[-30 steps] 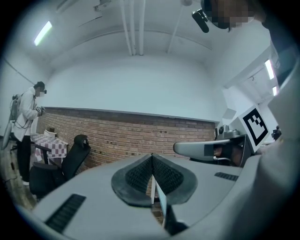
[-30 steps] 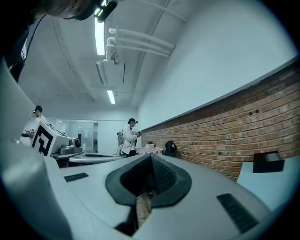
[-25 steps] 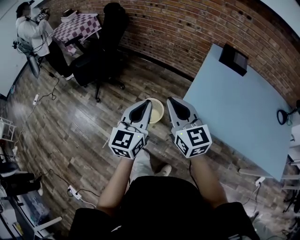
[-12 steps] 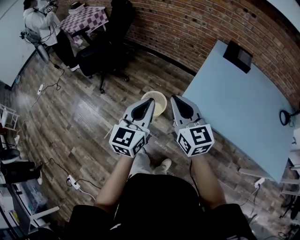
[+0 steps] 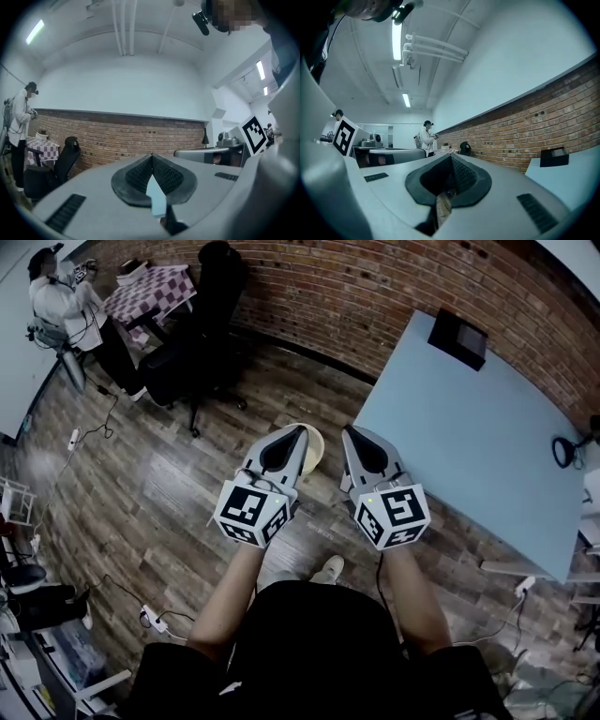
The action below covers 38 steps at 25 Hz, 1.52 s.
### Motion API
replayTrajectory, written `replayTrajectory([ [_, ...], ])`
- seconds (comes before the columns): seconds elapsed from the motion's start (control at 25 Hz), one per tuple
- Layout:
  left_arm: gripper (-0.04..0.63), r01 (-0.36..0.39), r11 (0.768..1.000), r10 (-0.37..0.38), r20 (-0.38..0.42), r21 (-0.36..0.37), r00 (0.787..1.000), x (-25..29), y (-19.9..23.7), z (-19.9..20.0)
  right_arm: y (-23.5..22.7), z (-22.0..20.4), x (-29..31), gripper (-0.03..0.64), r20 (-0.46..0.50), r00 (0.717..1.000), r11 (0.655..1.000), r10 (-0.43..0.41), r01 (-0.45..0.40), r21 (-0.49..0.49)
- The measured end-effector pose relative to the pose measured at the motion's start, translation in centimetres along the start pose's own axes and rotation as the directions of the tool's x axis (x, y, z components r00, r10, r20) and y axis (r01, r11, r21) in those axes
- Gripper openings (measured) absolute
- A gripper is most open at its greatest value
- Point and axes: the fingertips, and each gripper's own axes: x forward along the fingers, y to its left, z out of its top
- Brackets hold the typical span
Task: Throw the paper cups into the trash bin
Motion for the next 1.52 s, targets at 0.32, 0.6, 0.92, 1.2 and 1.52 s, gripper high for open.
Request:
replayTrajectory([
  [0.32,0.008,0.020,1.000,-0.020,0.019,-0.017,1.000,-1.6,1.0,0.6,2.4,0.4,0.2,0.005,-0.011,1.000,1.000,-0.017,0.016,-0.016],
  [0.6,0.008,0.033,0.999,-0.033,0.026,-0.021,0.999,-5.3,1.9,0.9,6.2,0.6,-0.1,0.003,-0.005,1.000,0.999,-0.031,0.031,-0.032],
  [0.92,0.009,0.057,0.998,-0.056,0.037,-0.018,0.998,-9.4,2.0,1.2,10.5,0.6,-1.1,0.003,-0.002,0.999,0.998,-0.047,0.047,-0.048],
  [1.2,0.009,0.079,0.997,-0.078,0.046,-0.020,0.996,-12.9,1.8,1.2,14.1,0.9,-1.9,0.003,0.004,0.999,0.996,-0.053,0.053,-0.070],
  [1.52,0.008,0.101,0.995,-0.100,0.065,-0.016,0.993,-16.0,1.7,1.4,17.5,0.5,-2.4,0.003,-0.001,0.998,0.994,-0.062,0.062,-0.086],
])
